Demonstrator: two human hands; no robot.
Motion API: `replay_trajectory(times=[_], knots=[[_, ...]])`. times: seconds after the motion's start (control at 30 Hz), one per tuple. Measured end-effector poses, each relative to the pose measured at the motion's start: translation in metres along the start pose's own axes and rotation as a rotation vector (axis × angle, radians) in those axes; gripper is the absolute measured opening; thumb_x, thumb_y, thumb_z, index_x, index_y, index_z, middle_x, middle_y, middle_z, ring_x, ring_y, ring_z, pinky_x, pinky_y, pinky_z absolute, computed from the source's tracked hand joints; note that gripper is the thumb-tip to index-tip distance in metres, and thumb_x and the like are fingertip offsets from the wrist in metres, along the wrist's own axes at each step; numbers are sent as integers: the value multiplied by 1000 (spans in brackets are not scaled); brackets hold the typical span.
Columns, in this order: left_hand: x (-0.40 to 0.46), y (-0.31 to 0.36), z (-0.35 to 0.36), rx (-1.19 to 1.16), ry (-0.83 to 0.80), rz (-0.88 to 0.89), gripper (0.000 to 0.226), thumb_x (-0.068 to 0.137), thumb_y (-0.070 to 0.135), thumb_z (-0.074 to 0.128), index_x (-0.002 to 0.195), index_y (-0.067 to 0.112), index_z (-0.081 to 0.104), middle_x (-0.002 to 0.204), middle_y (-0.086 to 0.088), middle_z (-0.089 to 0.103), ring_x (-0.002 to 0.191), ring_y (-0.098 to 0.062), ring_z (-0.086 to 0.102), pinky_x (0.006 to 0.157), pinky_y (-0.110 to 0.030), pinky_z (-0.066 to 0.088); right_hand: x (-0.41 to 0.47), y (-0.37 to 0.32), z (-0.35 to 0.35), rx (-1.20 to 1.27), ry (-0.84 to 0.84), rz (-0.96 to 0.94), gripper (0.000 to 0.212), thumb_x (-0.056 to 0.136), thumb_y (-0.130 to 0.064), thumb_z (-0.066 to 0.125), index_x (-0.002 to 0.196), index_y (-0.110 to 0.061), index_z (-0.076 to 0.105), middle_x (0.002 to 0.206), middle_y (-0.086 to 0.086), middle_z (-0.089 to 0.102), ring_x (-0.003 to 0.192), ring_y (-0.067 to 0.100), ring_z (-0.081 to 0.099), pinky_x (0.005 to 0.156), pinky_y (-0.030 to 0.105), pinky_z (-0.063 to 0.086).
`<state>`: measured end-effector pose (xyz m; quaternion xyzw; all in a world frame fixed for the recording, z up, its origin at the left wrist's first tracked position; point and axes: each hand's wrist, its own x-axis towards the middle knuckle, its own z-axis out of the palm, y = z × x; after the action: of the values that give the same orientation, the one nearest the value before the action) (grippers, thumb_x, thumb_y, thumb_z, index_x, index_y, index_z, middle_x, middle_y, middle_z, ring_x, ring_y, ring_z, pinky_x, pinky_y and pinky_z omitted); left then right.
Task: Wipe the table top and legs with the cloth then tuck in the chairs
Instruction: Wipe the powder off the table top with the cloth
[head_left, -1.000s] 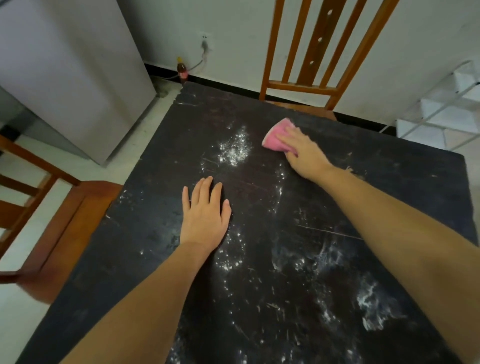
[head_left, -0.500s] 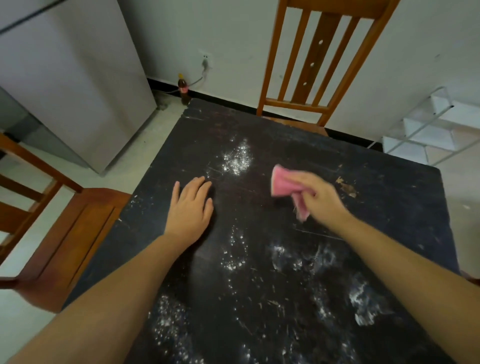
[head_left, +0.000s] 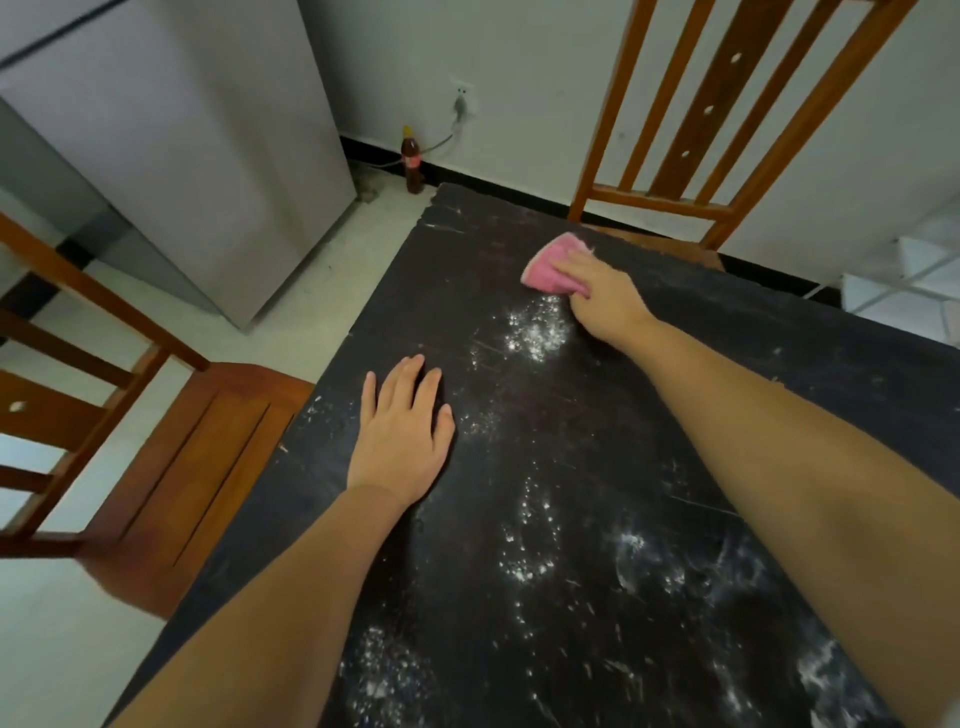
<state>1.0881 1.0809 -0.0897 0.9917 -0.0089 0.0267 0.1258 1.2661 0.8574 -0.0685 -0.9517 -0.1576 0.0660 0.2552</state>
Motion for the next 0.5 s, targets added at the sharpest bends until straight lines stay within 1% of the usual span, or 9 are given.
replay_trajectory(times=[0.03,0.17,0.23,0.3,0.37,0.4,0.43,0.47,0.5], knots=[[0,1,-1,-10,3,-2,53,94,36,22,138,9,35,147,-11,31,139,-24,21,114,-41,-2,-10,-10,3,23,-17,-61,52,86,5,47,134,-15,48,148,9,36,140,20,27,116,24,8],[-1,1,-2,-61,0,-22,54,95,36,20,142,10,29,149,-10,29,140,-22,18,113,-39,-4,-84,-25,24,111,-144,-283,53,80,11,50,125,-17,58,141,2,46,135,7,30,118,37,16],[-1,2,-3,-93,1,-26,59,92,38,15,142,9,29,148,-11,30,140,-23,19,113,-38,-4,-134,-29,29,139,-242,-346,55,81,10,49,126,-22,56,140,-4,46,138,4,28,118,34,13],[0,2,-4,-116,-12,-36,57,92,36,18,142,9,28,149,-11,29,140,-22,18,113,-38,-5,-179,-34,30,151,-378,-379,54,83,8,50,127,-24,53,141,-10,44,139,1,24,118,27,9],[0,1,-4,-119,-16,-32,57,91,35,20,141,10,29,149,-9,29,140,-21,18,114,-38,-5,-204,-42,23,219,-501,-337,52,85,5,51,127,-27,52,140,-12,45,134,-6,30,116,21,15],[0,1,-4,-114,-17,-29,57,92,36,18,141,10,30,149,-9,30,140,-21,19,114,-39,-4,-206,-48,15,295,-500,-276,51,85,3,51,125,-29,53,137,-12,49,126,-8,40,111,17,27],[0,1,-4,-106,-14,-27,58,91,37,16,141,10,31,148,-9,31,140,-21,20,114,-39,-4,-200,-51,7,389,-452,-196,51,84,2,50,122,-32,56,132,-11,53,112,-8,52,98,13,41],[0,0,-3,-94,-8,-24,61,90,39,12,140,10,33,148,-9,32,140,-22,21,114,-40,-3,-187,-52,-2,457,-343,-112,55,83,5,48,119,-36,57,126,-12,57,99,-1,61,83,9,47],[0,0,-2,-83,-5,-22,62,90,40,11,139,10,34,147,-9,33,140,-22,21,114,-40,-3,-167,-47,-11,480,-211,-42,61,81,9,46,119,-37,58,122,-13,58,93,7,63,75,5,47]])
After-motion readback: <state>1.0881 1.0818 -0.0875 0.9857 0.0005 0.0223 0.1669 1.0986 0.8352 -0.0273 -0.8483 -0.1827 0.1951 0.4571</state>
